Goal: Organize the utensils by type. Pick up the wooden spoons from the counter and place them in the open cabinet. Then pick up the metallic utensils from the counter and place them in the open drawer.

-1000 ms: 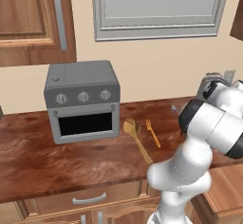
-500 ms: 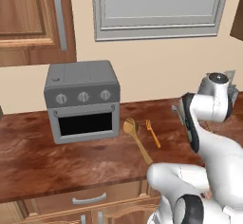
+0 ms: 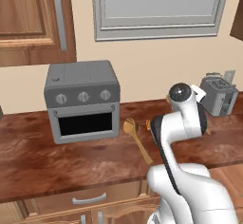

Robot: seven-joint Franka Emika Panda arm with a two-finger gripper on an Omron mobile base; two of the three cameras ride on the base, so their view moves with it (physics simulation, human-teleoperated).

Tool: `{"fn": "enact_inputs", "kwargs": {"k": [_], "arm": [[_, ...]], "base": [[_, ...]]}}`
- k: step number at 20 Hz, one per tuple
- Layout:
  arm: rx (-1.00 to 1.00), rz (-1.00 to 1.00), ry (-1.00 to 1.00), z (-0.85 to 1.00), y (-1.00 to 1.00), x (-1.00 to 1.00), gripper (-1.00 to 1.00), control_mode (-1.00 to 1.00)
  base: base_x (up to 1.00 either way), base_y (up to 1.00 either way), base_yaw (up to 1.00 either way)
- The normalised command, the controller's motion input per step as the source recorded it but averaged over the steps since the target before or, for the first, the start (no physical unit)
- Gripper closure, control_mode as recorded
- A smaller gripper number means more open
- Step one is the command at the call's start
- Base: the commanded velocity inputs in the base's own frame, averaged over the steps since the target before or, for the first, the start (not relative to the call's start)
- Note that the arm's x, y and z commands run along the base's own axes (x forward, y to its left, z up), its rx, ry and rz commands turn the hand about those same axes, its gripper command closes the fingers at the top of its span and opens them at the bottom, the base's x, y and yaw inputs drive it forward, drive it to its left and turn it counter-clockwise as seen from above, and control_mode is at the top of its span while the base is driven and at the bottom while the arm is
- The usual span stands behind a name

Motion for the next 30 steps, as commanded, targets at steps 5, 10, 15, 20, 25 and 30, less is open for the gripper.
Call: {"fn": "enact_inputs", "kwargs": {"k": [5, 10, 15, 20, 25, 30], "arm": [[-0.08, 0.32, 0.05, 0.11, 0.24, -0.02, 1.00, -1.00], [-0.09, 0.33, 0.10, 0.00, 0.33, 0.00, 1.00, -1.00], [-0.08, 0.24, 0.06, 0.00, 0.28, 0.00, 1.00, -1.00], [0.00, 0.07, 0.00, 0.00, 0.00, -0.03, 1.00, -1.00], [0.00, 0.02, 0.00, 0.00, 0.00, -0.08, 1.00, 1.00], [0.00, 0.00, 0.00, 0.00, 0.00, 0.00, 1.00, 1.00]], "base": [[0.00, 0.00, 0.00], [0.00, 0.00, 0.00], [0.00, 0.00, 0.00], [0.00, 0.00, 0.00], [-0.09, 0.00, 0.03], [-0.34, 0.04, 0.16]]}}
